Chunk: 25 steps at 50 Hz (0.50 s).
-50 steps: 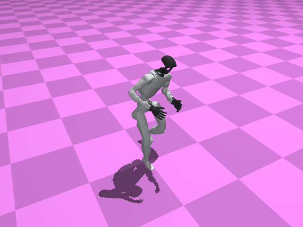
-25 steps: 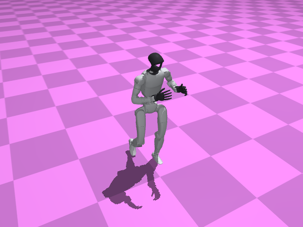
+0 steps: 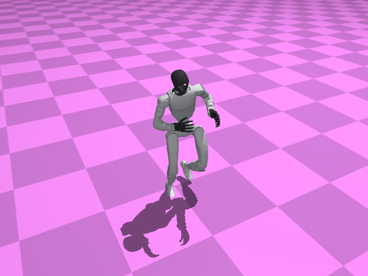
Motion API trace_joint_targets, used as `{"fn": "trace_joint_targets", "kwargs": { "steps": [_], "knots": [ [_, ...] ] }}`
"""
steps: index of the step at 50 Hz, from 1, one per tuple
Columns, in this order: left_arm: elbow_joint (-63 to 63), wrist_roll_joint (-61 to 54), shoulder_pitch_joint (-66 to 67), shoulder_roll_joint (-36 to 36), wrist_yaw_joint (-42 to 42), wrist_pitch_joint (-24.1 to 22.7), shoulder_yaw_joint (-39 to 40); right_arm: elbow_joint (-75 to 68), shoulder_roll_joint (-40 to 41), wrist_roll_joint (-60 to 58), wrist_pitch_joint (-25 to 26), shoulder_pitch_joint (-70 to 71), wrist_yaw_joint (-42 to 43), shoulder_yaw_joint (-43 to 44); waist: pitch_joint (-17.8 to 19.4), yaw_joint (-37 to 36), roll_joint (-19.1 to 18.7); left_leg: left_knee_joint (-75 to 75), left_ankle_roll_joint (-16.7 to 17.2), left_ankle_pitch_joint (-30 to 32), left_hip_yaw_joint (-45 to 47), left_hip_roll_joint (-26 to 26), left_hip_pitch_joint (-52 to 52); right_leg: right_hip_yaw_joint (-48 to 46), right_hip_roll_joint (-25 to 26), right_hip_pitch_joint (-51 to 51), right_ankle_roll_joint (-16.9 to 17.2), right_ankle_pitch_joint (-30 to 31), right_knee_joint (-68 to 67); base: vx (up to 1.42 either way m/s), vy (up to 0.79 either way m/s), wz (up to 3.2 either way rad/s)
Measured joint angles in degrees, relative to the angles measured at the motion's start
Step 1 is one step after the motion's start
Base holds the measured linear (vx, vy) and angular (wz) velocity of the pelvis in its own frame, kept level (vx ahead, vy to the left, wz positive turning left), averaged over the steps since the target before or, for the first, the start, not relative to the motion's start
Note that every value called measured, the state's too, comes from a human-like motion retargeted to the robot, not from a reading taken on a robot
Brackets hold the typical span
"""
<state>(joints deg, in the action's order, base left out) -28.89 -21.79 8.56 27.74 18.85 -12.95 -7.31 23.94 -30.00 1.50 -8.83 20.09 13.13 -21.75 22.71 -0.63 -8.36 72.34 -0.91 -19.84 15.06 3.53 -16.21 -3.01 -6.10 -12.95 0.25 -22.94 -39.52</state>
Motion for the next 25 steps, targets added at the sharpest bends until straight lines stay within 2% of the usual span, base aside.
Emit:
{"fn": "trace_joint_targets", "kwargs": {
  "steps": [3,7,9,11,13,16,19,22,25],
  "knots": [
    [-3.9,-4.8,9.9,0.6,-1.6,-1.2,2.5,5.7,0.4,-1.8,0.2,6.4,0.8,0.9,-2.5,-4.6,1.2,-10.1,1.1,-1.5,-0.7,0.0,-2.9,0.0,-0.9,6.0,3.3,2.9,7.4,0.83,0.17,-0.05],
    [-6.5,-8.0,14.8,2.6,-4.2,-1.5,3.6,11.5,0.7,-2.0,-0.3,4.8,1.9,1.8,-7.4,-11.0,4.2,-42.0,3.3,4.7,4.4,-0.1,1.3,-0.2,-2.7,13.4,8.6,14.4,18.5,0.87,0.24,0.13],
    [-6.8,-8.1,14.2,2.9,-5.2,-0.8,3.5,12.9,0.9,-1.0,-0.8,0.9,1.6,1.5,-8.7,-12.6,4.3,-57.4,5.7,8.4,6.6,0.1,5.6,0.0,-2.0,16.2,8.8,19.9,20.0,0.88,0.29,0.26],
    [-6.4,-7.1,11.9,2.4,-5.4,0.3,2.8,13.1,0.9,0.0,-0.8,-3.2,0.8,1.0,-9.0,-12.6,3.7,-64.9,7.0,12.3,5.8,0.5,9.0,0.5,-0.6,17.2,6.0,22.6,16.0,0.85,0.30,0.39],
    [-4.8,-5.2,7.0,1.6,-3.7,1.6,1.2,11.7,1.0,0.8,-0.2,-6.8,0.3,0.2,-8.3,-11.6,4.3,-63.7,5.3,12.5,3.4,0.1,10.7,1.1,-0.5,14.6,2.4,20.8,5.1,0.78,0.27,0.55],
    [1.4,-1.4,-6.8,0.8,0.3,3.0,-3.0,6.4,2.1,2.5,1.0,-10.9,0.4,-0.5,-5.3,-9.0,8.6,-50.0,0.7,3.0,1.1,-2.6,8.3,2.4,-3.8,5.9,-1.1,11.4,-16.3,0.71,0.22,0.75],
    [7.0,4.0,-23.4,0.4,3.6,3.4,-6.3,2.6,3.7,4.2,0.8,-16.0,0.4,0.7,-2.1,-5.4,11.0,-39.5,0.3,-4.6,-0.7,-3.8,7.1,1.3,-5.2,-1.3,-3.6,4.5,-27.0,0.72,0.16,0.97],
    [7.8,9.3,-36.8,-1.3,5.4,2.7,-6.7,6.1,3.4,8.0,-1.9,-23.2,-1.3,4.6,-2.0,-0.7,9.7,-42.1,3.2,-5.1,-3.5,-4.1,11.0,-2.9,-4.1,-5.4,-3.4,2.6,-22.5,0.82,0.14,0.96],
    [5.2,10.0,-42.0,-3.5,7.1,1.4,-5.7,11.0,0.3,11.0,-3.3,-28.6,-3.2,7.4,-4.9,4.7,6.7,-52.1,5.6,1.4,-5.1,-3.7,17.6,-8.1,-1.2,-6.0,0.8,6.9,-5.0,0.92,0.09,0.58]
  ]
}}
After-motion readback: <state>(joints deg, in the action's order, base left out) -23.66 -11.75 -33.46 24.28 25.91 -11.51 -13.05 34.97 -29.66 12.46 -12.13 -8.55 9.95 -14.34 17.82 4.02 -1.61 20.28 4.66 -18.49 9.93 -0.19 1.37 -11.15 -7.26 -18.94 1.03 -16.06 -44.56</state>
